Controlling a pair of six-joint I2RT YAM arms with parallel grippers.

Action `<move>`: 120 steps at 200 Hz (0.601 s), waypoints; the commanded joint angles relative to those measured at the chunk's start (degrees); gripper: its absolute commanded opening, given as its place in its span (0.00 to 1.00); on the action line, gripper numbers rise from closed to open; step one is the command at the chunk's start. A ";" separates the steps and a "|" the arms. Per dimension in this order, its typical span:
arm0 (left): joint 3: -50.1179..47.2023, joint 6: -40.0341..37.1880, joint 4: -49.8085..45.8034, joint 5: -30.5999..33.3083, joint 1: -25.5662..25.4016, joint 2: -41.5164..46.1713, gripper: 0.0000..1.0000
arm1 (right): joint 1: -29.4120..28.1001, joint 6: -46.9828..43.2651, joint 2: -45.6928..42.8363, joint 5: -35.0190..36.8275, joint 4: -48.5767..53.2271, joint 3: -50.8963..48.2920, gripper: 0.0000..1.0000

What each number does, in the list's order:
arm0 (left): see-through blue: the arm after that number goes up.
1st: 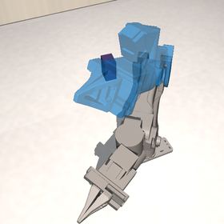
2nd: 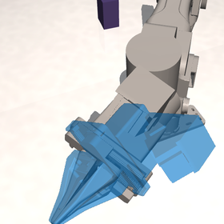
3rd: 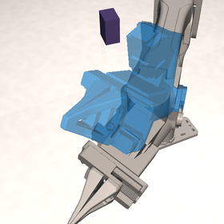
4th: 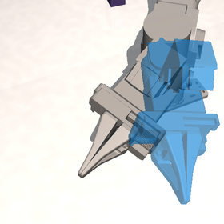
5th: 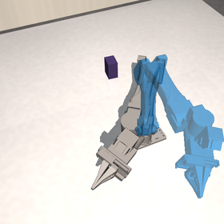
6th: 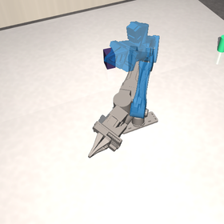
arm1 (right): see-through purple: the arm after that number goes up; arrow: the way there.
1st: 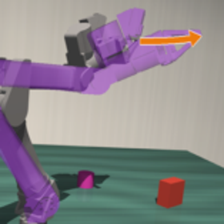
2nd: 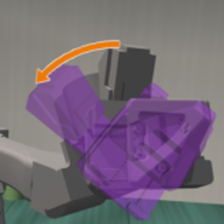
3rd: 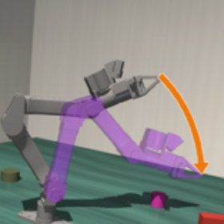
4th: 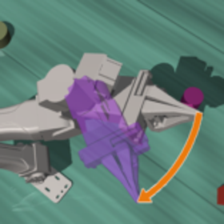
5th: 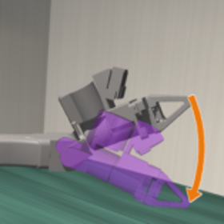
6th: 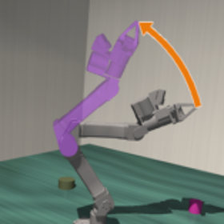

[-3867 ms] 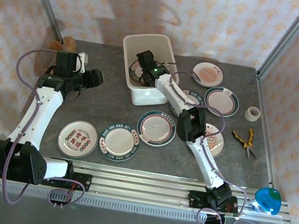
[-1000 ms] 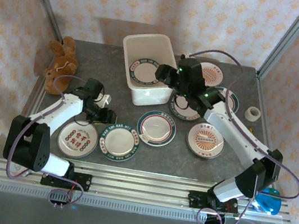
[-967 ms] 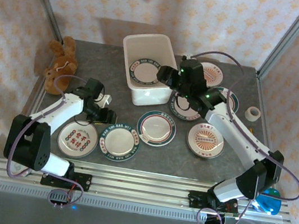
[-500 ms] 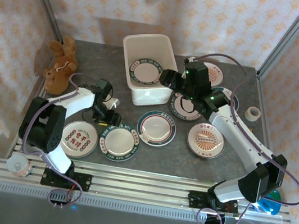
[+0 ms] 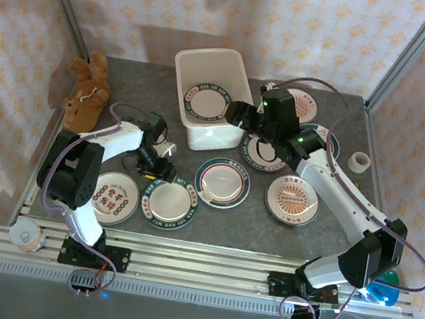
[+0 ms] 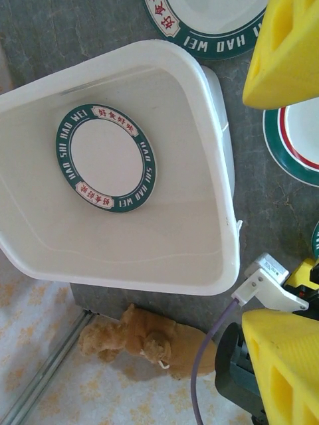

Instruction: Place the plates into the plastic bin on the countertop

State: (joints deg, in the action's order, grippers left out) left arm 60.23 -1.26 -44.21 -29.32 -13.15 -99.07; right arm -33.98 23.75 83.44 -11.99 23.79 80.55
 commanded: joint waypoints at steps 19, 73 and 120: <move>1.17 -1.82 -2.71 0.75 -1.31 -1.12 0.59 | 0.56 -0.26 0.26 -1.02 -0.94 -1.48 0.80; 0.73 -1.45 -2.57 1.80 -1.62 -3.59 0.54 | 0.58 0.54 0.17 0.22 -2.03 -2.94 0.81; 0.24 -0.94 -1.50 3.39 -1.70 -4.47 0.48 | 0.53 0.41 -0.35 1.61 -2.94 -4.15 0.81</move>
State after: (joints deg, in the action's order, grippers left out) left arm 60.71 -1.61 -44.34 -27.94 -14.28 -101.45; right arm -33.91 23.97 83.53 -12.12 22.85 77.60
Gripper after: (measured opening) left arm 0.493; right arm 0.811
